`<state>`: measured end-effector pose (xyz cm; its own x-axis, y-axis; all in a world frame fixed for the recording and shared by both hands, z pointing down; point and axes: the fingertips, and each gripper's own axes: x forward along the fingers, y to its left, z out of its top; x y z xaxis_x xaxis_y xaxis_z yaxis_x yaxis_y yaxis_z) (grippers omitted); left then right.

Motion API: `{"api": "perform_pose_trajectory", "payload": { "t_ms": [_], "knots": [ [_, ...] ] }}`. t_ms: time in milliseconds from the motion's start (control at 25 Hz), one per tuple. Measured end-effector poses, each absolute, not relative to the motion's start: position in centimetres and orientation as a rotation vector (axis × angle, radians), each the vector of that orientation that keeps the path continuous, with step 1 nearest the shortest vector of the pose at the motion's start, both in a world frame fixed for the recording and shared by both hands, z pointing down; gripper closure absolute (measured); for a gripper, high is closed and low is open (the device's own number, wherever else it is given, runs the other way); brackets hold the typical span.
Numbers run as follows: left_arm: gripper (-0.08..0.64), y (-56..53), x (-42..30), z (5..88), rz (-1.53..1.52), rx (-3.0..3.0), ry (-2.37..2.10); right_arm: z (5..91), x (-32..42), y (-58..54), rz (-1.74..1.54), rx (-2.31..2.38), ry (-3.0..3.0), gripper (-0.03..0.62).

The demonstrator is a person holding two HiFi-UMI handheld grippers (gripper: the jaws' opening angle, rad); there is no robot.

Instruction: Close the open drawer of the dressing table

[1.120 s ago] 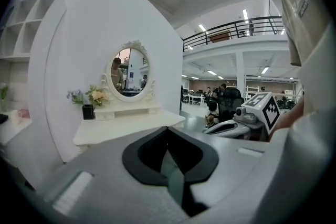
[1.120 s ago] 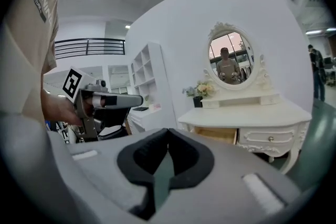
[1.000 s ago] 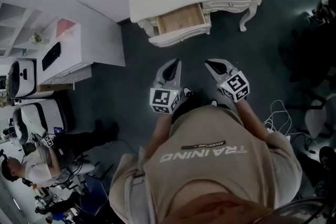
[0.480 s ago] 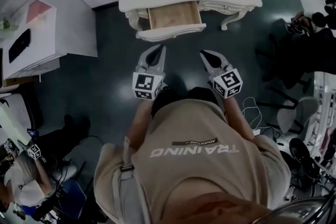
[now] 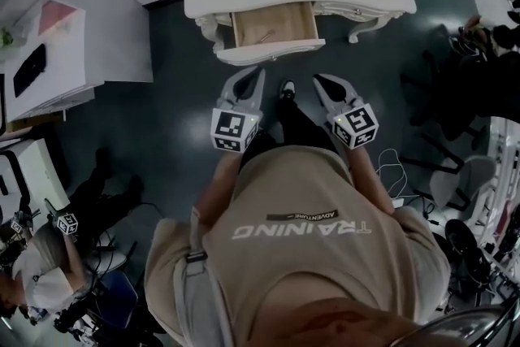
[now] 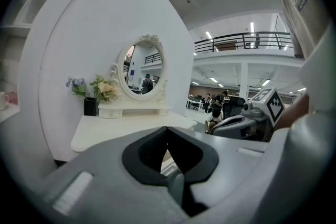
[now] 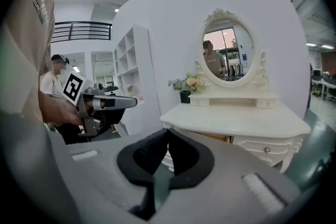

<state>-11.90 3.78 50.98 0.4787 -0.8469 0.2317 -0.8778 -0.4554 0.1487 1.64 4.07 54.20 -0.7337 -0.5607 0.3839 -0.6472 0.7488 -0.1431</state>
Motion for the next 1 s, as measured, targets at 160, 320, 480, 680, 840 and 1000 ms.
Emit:
{"api": "perform_pose_trajectory", "payload": {
  "t_ms": [160, 320, 480, 680, 840, 1000],
  "knots": [
    [0.563, -0.6, -11.4, 50.5, 0.271, 2.458, -1.549, 56.1, 3.4, -0.9, 0.422, 0.907, -2.653, 0.588],
    [0.563, -5.4, -11.4, 48.8, 0.384, 2.476, -1.571, 55.4, 3.2, -7.4, 0.335, 0.884, -2.704, 0.588],
    [0.563, -10.2, -8.1, 48.2, 0.444, 2.463, -1.604, 55.6, 4.5, -13.3, 0.382, 0.82, -2.759, 0.588],
    [0.563, -14.6, -5.9, 47.9, 0.439, 2.422, -1.641, 56.7, 4.7, -18.1, 0.478, 0.755, -2.794, 0.588],
    [0.563, -15.9, -5.5, 49.5, 0.474, 2.399, -1.629, 57.9, 4.7, -19.8, 0.494, 0.717, -2.803, 0.588],
    [0.563, -17.3, -6.3, 48.8, 0.474, 2.378, -1.65, 58.7, 4.6, -20.4, 0.611, 0.699, -2.788, 0.588]
  ]
}}
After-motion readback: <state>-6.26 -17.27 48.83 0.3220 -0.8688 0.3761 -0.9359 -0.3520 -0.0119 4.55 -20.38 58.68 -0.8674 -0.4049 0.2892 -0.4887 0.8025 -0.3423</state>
